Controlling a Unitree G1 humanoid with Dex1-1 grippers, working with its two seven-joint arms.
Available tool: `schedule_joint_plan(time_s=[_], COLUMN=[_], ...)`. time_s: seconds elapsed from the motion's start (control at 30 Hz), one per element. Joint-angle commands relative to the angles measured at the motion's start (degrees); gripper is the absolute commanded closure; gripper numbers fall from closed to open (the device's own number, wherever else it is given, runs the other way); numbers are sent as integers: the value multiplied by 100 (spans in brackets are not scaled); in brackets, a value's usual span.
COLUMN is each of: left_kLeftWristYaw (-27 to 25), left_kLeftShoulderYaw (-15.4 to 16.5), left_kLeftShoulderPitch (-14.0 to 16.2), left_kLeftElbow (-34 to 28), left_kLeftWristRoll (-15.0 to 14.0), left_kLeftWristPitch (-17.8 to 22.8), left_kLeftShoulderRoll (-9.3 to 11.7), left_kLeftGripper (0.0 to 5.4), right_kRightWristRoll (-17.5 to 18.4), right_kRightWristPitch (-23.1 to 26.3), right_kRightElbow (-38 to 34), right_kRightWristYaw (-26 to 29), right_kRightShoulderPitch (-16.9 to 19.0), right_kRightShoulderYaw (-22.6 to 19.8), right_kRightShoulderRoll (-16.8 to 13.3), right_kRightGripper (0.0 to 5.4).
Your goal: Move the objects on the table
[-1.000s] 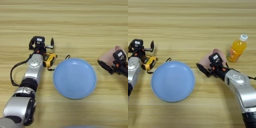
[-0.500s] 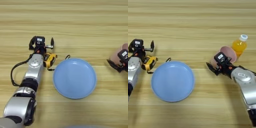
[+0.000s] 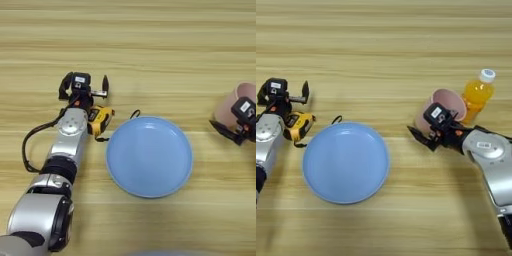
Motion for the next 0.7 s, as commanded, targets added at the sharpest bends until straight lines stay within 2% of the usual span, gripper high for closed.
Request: schedule_joint_plan(time_s=[0.03, 0.3, 0.53, 0.7], left_kLeftWristYaw=[41, 62, 87, 102], left_kLeftShoulderYaw=[-31, -42, -58, -70], left_kLeftShoulderPitch=[-90, -96, -89, -90], left_kLeftElbow=[-9, -7, -34, -37], left_kLeftWristRoll=[95, 100, 110, 111], left_kLeftWristPitch=[24, 26, 33, 37], left_kLeftShoulderRoll=[-9, -26, -52, -58], left_kLeftGripper=[0, 0, 0, 0], right_kRightWristRoll=[87, 363, 462, 336], right_kRightWristPitch=[182, 760, 1099, 1189], right_kRightElbow=[-373, -1148, -1626, -1810], right_kRightWristYaw=[200, 541, 782, 910], right_kRightShoulderPitch=[-190, -425, -502, -593], right_kRightShoulderYaw=[80, 280, 839, 1278], right_kRightShoulderRoll=[-147, -177, -147, -196], right_kRightGripper=[181, 181, 181, 181])
